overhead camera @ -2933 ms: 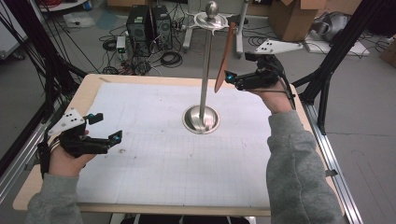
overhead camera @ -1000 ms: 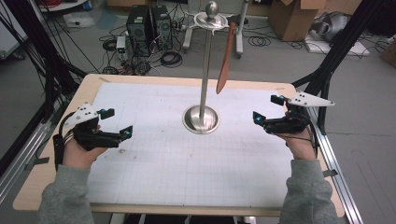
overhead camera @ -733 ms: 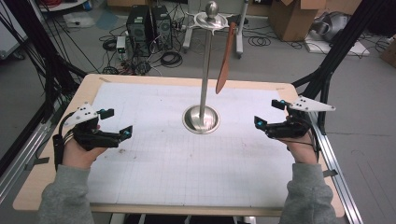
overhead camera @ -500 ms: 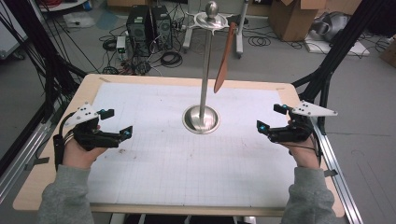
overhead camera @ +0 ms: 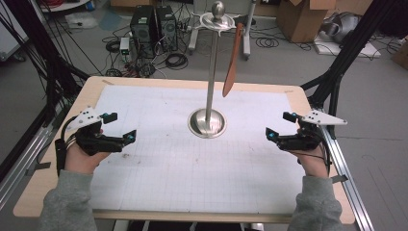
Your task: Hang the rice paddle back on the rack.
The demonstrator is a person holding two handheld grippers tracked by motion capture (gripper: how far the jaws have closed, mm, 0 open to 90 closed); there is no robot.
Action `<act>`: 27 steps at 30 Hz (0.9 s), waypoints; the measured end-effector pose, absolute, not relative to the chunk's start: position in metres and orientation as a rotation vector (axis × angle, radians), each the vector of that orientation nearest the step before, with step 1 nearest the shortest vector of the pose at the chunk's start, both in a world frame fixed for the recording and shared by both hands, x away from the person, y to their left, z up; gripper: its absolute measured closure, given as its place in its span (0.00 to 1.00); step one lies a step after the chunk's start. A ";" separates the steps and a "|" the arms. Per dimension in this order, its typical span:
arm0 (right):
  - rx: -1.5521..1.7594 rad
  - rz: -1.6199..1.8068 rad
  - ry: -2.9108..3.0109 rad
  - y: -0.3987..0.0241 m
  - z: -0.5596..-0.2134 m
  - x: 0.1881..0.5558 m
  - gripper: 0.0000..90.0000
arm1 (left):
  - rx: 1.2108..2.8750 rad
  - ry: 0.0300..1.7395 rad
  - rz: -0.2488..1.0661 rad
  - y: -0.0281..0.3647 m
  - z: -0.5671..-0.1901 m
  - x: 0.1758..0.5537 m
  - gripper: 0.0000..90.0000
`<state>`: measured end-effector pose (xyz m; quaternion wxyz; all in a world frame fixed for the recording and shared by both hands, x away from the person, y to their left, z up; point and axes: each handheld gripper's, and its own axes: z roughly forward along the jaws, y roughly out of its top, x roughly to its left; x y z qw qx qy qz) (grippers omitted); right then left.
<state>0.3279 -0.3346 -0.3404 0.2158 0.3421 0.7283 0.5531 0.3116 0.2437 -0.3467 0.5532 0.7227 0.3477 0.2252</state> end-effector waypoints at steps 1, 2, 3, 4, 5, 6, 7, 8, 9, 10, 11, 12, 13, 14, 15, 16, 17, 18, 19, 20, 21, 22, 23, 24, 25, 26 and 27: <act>0.963 1.537 2.012 -0.337 -0.343 0.327 0.02 | 1.708 0.821 0.533 0.244 -0.347 0.312 0.03; 0.963 1.537 2.012 -0.337 -0.343 0.327 0.02 | 1.706 0.822 0.533 0.244 -0.347 0.312 0.03; 0.969 1.541 2.008 -0.339 -0.344 0.326 0.02 | 1.706 0.824 0.533 0.244 -0.347 0.312 0.03; 0.969 1.541 2.008 -0.339 -0.344 0.326 0.02 | 1.704 0.825 0.532 0.244 -0.347 0.312 0.03; 0.974 1.543 2.004 -0.341 -0.345 0.325 0.02 | 1.706 0.825 0.533 0.244 -0.347 0.312 0.03; 0.974 1.543 2.004 -0.341 -0.345 0.325 0.02 | 1.706 0.825 0.533 0.244 -0.347 0.312 0.03; 0.980 1.543 2.003 -0.342 -0.346 0.324 0.02 | 1.709 0.825 0.535 0.245 -0.347 0.312 0.03; 0.981 1.540 2.007 -0.343 -0.346 0.323 0.02 | 1.710 0.824 0.536 0.245 -0.347 0.312 0.03; 0.975 1.539 2.001 -0.344 -0.346 0.323 0.02 | 1.710 0.825 0.536 0.245 -0.347 0.312 0.03; 0.981 1.540 2.005 -0.345 -0.346 0.322 0.02 | 1.711 0.825 0.536 0.245 -0.347 0.312 0.03; 0.974 1.542 2.001 -0.346 -0.346 0.322 0.02 | 1.710 0.826 0.535 0.245 -0.348 0.312 0.03; 0.979 1.543 1.998 -0.347 -0.346 0.321 0.02 | 1.707 0.826 0.536 0.245 -0.348 0.312 0.03; 0.974 1.545 1.996 -0.347 -0.346 0.321 0.02 | 1.708 0.827 0.536 0.246 -0.348 0.312 0.03; 0.977 1.548 1.996 -0.348 -0.347 0.320 0.02 | 1.708 0.828 0.537 0.246 -0.348 0.312 0.03; 0.982 1.551 1.994 -0.349 -0.348 0.319 0.02 | 1.705 0.831 0.535 0.246 -0.348 0.311 0.03; 0.984 1.551 1.994 -0.351 -0.349 0.319 0.02 | 1.706 0.831 0.534 0.247 -0.348 0.311 0.03; 0.991 1.550 1.992 -0.352 -0.351 0.318 0.02 | 1.706 0.831 0.537 0.247 -0.348 0.311 0.03; 0.996 1.556 1.984 -0.354 -0.353 0.317 0.02 | 1.704 0.832 0.536 0.247 -0.348 0.311 0.03; 1.008 1.568 1.977 -0.356 -0.357 0.316 0.02 | 1.706 0.829 0.539 0.248 -0.348 0.311 0.03; 1.008 1.568 1.977 -0.356 -0.357 0.316 0.02 | 1.706 0.829 0.539 0.248 -0.348 0.311 0.03; 1.015 1.571 1.976 -0.357 -0.359 0.315 0.02 | 1.699 0.828 0.547 0.248 -0.348 0.310 0.03; 1.018 1.573 1.973 -0.358 -0.361 0.314 0.02 | 1.691 0.824 0.553 0.248 -0.347 0.310 0.03; 1.021 1.578 1.969 -0.359 -0.363 0.313 0.02 | 1.685 0.821 0.558 0.248 -0.347 0.310 0.03; 1.028 1.580 1.967 -0.360 -0.365 0.312 0.02 | 1.683 0.818 0.557 0.248 -0.346 0.309 0.03; 1.032 1.579 1.969 -0.360 -0.367 0.312 0.02 | 1.685 0.818 0.560 0.249 -0.346 0.309 0.03; 1.035 1.576 1.973 -0.361 -0.368 0.313 0.02 | 1.685 0.818 0.561 0.249 -0.346 0.309 0.03; 1.037 1.574 1.974 -0.362 -0.369 0.313 0.02 | 1.685 0.820 0.556 0.248 -0.346 0.309 0.03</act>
